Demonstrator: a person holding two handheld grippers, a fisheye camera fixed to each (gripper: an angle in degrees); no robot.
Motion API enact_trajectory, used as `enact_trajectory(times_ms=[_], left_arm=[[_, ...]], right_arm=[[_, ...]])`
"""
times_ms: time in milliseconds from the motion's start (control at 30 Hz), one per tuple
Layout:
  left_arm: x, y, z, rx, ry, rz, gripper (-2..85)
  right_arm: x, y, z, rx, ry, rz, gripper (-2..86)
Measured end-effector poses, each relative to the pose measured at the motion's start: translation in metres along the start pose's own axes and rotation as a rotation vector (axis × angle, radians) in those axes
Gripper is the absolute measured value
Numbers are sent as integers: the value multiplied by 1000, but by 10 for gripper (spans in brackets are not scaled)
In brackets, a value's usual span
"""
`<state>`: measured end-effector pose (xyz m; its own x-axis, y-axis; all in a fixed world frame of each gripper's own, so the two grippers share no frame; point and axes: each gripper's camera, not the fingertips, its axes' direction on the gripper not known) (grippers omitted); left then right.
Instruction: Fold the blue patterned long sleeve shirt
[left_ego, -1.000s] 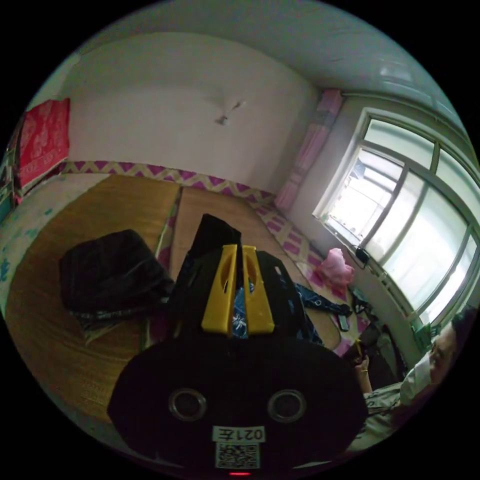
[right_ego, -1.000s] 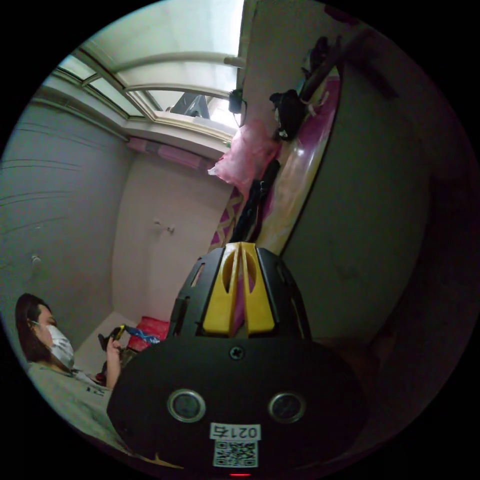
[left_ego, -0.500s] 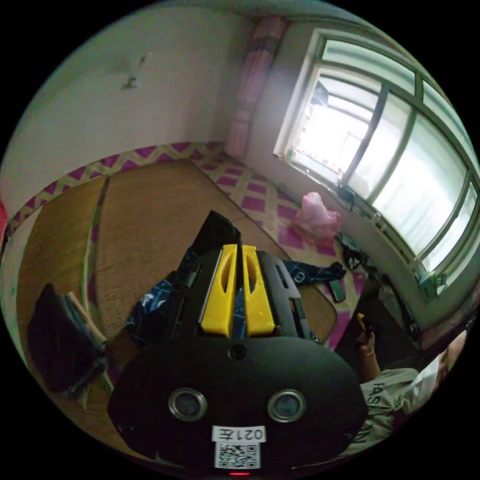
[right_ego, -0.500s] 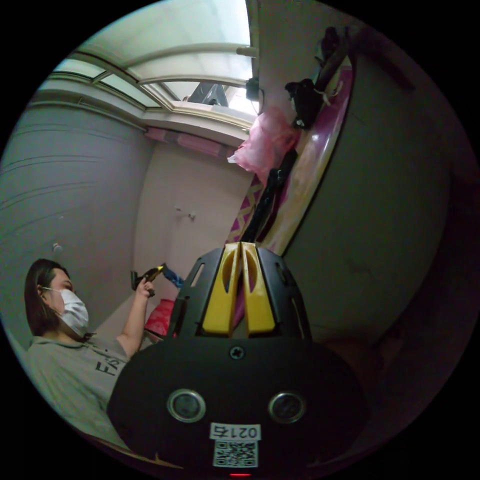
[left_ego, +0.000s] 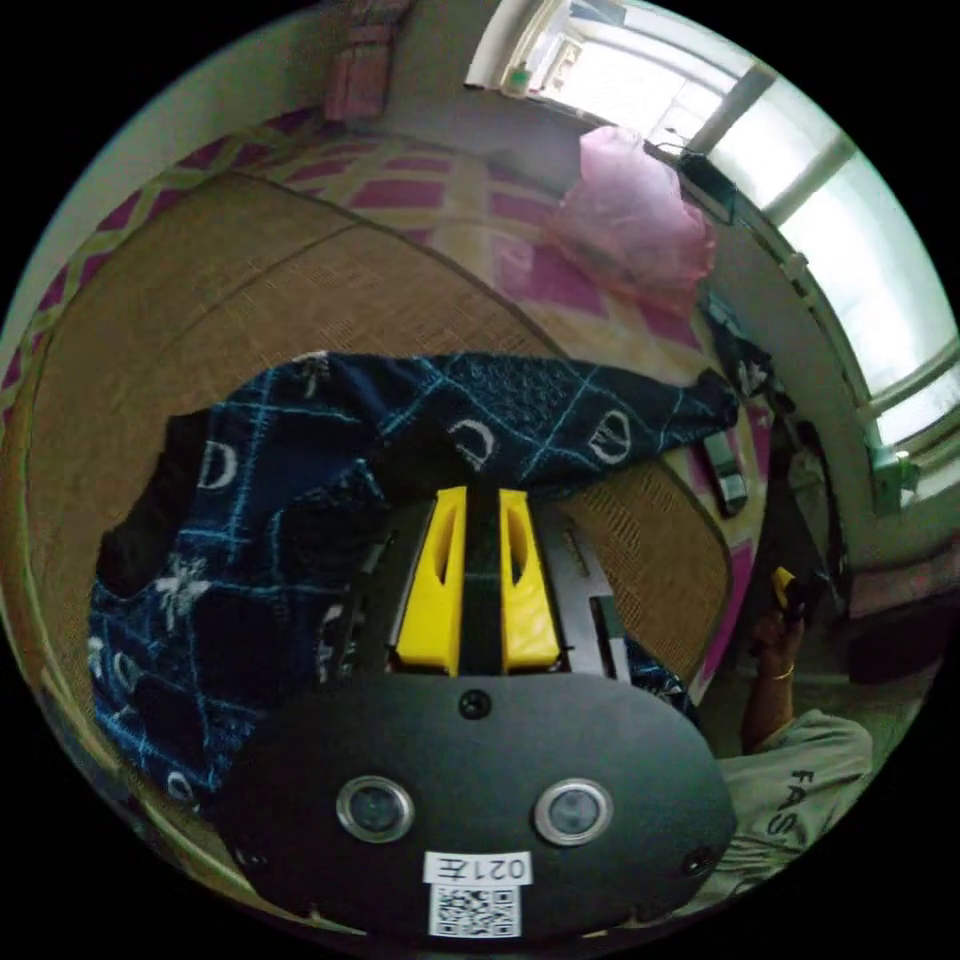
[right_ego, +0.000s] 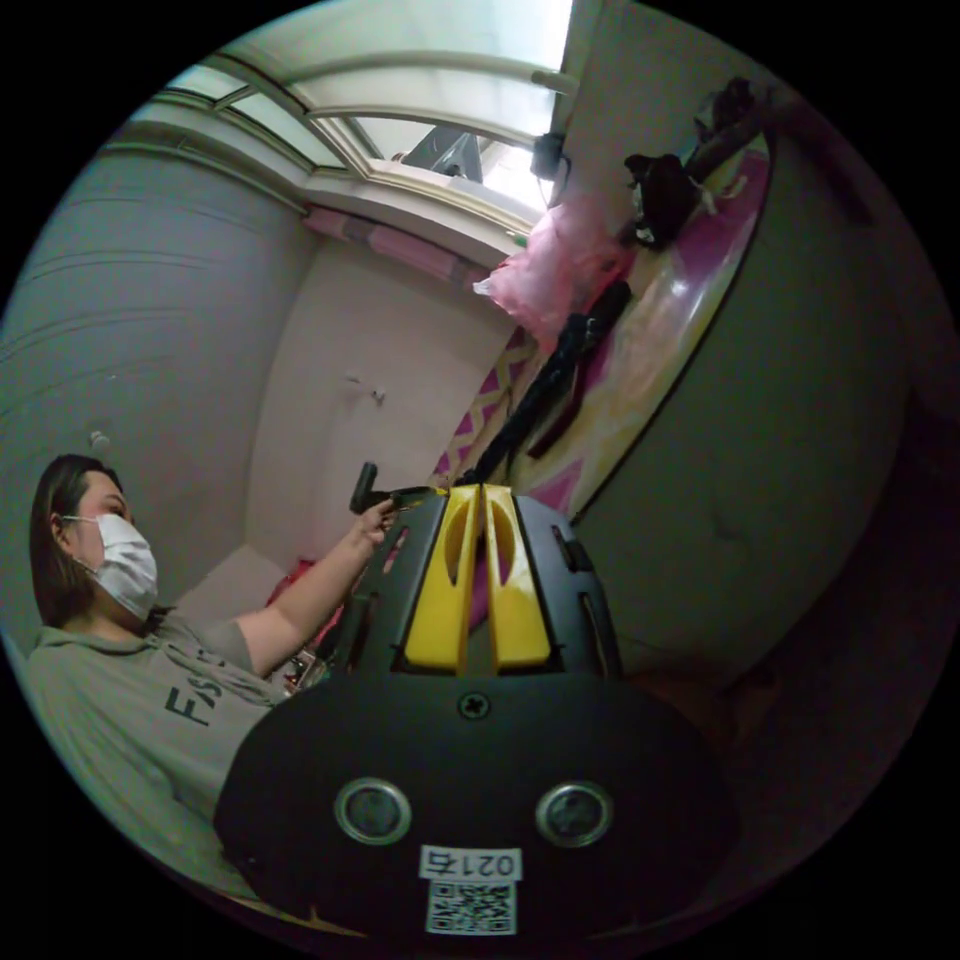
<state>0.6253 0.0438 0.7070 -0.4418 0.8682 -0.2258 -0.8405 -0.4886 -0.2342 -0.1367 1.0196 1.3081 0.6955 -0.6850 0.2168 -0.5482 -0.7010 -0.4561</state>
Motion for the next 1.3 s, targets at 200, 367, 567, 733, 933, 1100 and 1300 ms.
enact_trajectory(times_ms=[200, 367, 567, 733, 933, 1100, 1300], left_arm=[[-27, 43, 0, 285, 430, 88, 55], [-47, 116, -27, 324, 227, 45, 37], [-66, 222, -59, 349, -21, -50, -4], [-97, 309, -87, 388, 4, -115, -9], [-140, 401, -105, 372, 52, -227, -9], [-167, 467, -124, 398, 70, -280, -10], [-182, 546, -152, 430, 75, -278, -9]], right_arm=[[28, -11, 59, -82, -9, -78, 24], [47, -59, 146, -192, 213, -186, 85], [131, -132, 217, -123, 552, -82, 125], [229, -138, 250, -89, 556, 167, 133], [326, -102, 268, 104, 449, 380, 29], [370, -64, 279, 209, 300, 367, 9], [273, -11, 343, 132, 325, -82, 5]])
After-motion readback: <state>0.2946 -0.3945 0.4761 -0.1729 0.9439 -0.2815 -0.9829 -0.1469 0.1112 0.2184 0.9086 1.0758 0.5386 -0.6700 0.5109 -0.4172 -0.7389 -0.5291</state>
